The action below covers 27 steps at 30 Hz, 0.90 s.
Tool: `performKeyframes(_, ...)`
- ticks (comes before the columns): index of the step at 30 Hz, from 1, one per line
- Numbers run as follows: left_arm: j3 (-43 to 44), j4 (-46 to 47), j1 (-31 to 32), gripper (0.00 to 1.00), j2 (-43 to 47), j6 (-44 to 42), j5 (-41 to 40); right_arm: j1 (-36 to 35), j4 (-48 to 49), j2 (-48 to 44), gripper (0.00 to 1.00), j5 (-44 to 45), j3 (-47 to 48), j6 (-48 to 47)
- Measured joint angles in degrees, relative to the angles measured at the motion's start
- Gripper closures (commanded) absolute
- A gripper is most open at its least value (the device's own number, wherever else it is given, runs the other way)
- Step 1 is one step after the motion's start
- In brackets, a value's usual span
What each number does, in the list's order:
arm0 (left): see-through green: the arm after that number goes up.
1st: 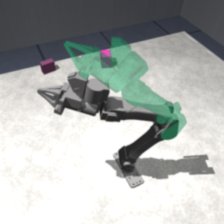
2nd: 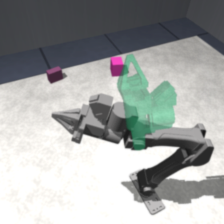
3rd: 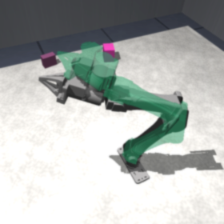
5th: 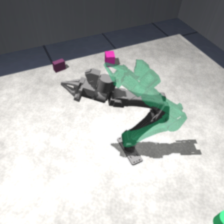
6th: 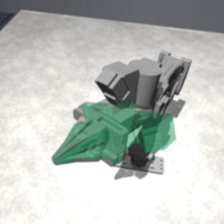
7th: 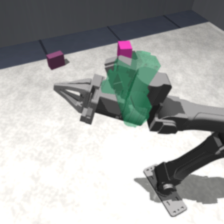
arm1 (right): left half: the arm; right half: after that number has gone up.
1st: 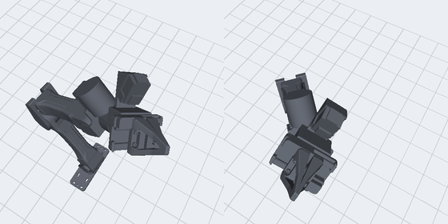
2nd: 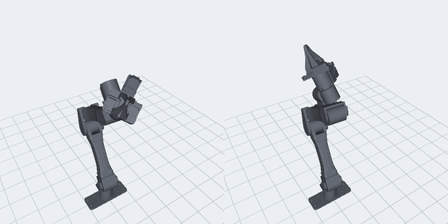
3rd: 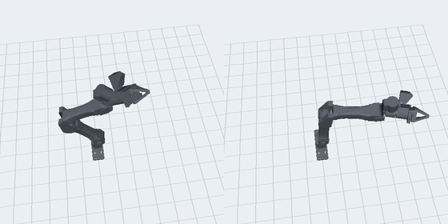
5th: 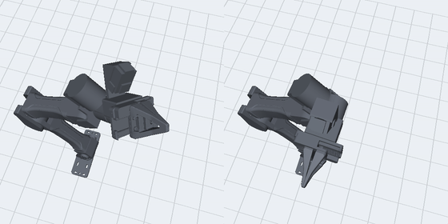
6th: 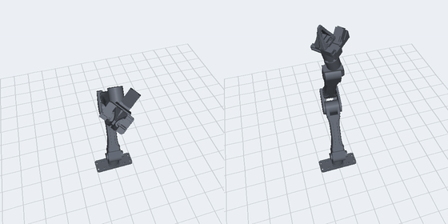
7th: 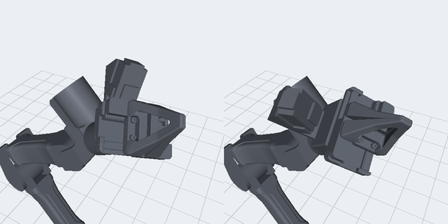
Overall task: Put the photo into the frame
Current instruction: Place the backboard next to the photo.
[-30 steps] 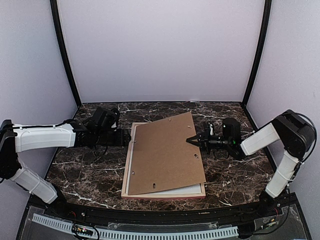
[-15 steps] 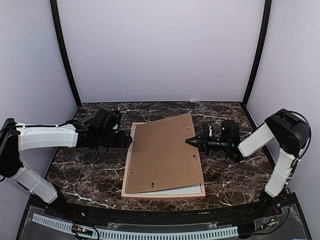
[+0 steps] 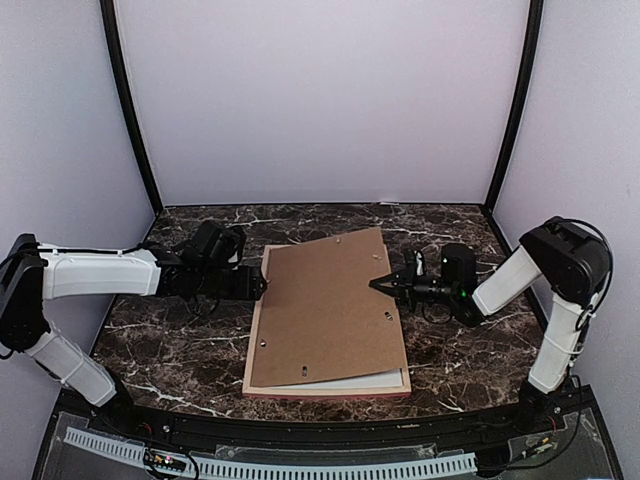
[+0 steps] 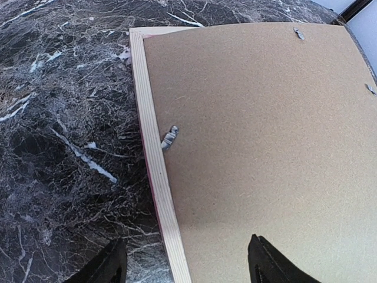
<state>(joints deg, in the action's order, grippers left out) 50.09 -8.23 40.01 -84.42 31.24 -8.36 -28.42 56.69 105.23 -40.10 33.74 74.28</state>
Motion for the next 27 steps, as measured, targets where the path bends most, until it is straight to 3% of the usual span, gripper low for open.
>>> performKeyframes(14, -0.42, 0.59, 0.00, 0.27, -0.81, 0.92, 0.70, 0.00, 1.95, 1.11, 0.98, -0.11, 0.02, 0.46)
performKeyframes(23, -0.42, 0.83, -0.02, 0.27, -1.20, 0.96, 1.42, -0.44, 1.84, 1.70, 0.76, 0.07, 0.04, 0.28)
performKeyframes(27, -0.44, 0.83, -0.02, 0.27, -1.40, 0.98, 1.84, -0.74, -0.28, 1.70, 0.57, 0.07, 0.72, -1.09)
